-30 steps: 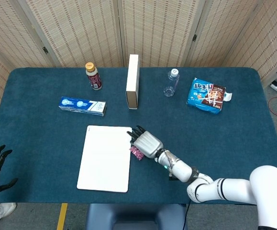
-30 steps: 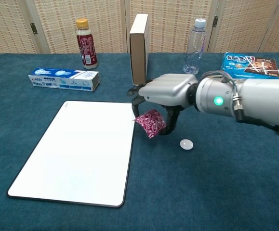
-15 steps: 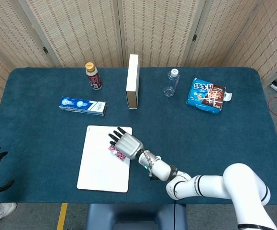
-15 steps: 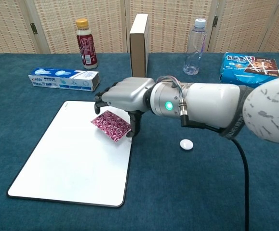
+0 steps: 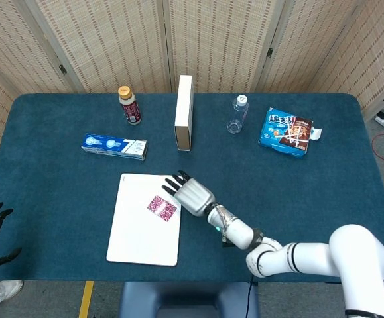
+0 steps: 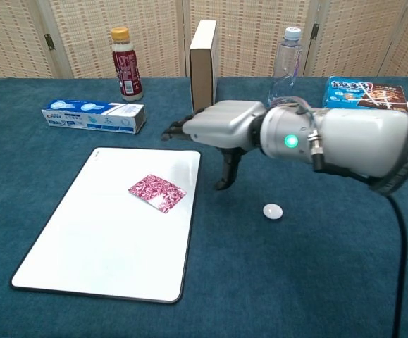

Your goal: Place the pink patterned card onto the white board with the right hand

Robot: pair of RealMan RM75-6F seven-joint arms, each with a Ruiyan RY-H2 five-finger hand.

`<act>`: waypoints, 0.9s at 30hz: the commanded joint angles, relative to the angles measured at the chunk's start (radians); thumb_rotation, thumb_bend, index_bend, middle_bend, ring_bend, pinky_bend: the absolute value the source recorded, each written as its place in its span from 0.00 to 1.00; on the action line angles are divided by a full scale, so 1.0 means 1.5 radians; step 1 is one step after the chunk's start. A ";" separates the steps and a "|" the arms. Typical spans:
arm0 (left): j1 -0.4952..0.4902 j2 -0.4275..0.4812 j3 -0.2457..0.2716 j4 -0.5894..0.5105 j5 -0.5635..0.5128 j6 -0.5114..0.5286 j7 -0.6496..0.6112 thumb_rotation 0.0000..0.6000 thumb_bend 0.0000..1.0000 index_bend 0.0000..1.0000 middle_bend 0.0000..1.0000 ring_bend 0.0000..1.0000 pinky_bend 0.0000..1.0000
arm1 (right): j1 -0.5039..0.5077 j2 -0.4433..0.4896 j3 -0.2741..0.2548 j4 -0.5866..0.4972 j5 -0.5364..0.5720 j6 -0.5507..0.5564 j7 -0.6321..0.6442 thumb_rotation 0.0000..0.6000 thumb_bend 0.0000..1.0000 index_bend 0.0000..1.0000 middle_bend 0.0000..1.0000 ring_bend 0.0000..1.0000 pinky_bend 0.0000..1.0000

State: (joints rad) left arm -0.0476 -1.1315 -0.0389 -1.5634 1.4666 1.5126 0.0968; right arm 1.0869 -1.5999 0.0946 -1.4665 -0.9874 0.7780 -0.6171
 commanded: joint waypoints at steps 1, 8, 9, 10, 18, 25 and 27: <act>-0.003 -0.002 0.000 0.000 0.004 -0.003 0.001 1.00 0.18 0.21 0.12 0.07 0.00 | -0.050 0.060 -0.035 -0.051 -0.045 0.044 0.033 1.00 0.27 0.17 0.10 0.00 0.00; -0.011 -0.005 -0.001 -0.007 0.013 -0.007 0.010 1.00 0.18 0.21 0.12 0.07 0.00 | -0.115 0.121 -0.086 -0.085 -0.115 0.082 0.082 1.00 0.27 0.24 0.10 0.00 0.00; -0.012 -0.005 -0.002 -0.009 0.013 -0.008 0.012 1.00 0.18 0.21 0.12 0.07 0.00 | -0.123 0.123 -0.092 -0.085 -0.124 0.083 0.089 1.00 0.27 0.25 0.10 0.00 0.00; -0.013 -0.006 -0.002 -0.011 0.013 -0.008 0.013 1.00 0.18 0.21 0.12 0.07 0.00 | -0.128 0.124 -0.097 -0.084 -0.131 0.083 0.094 1.00 0.27 0.25 0.10 0.00 0.00; -0.012 -0.004 -0.001 -0.018 0.013 -0.005 0.019 1.00 0.18 0.21 0.12 0.07 0.00 | -0.153 0.105 -0.114 -0.059 -0.180 0.075 0.122 1.00 0.27 0.27 0.12 0.00 0.00; -0.007 0.000 0.001 -0.019 0.012 -0.001 0.017 1.00 0.18 0.21 0.12 0.07 0.00 | -0.161 0.081 -0.108 -0.026 -0.199 0.060 0.136 1.00 0.27 0.31 0.12 0.00 0.00; -0.006 0.000 0.002 -0.019 0.013 0.000 0.017 1.00 0.18 0.21 0.12 0.07 0.00 | -0.162 0.075 -0.104 -0.019 -0.201 0.055 0.140 1.00 0.27 0.32 0.13 0.00 0.00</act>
State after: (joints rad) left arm -0.0571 -1.1317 -0.0366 -1.5919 1.4857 1.5129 0.1225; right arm 0.8455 -1.4821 -0.0646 -1.5000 -1.2868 0.8645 -0.4104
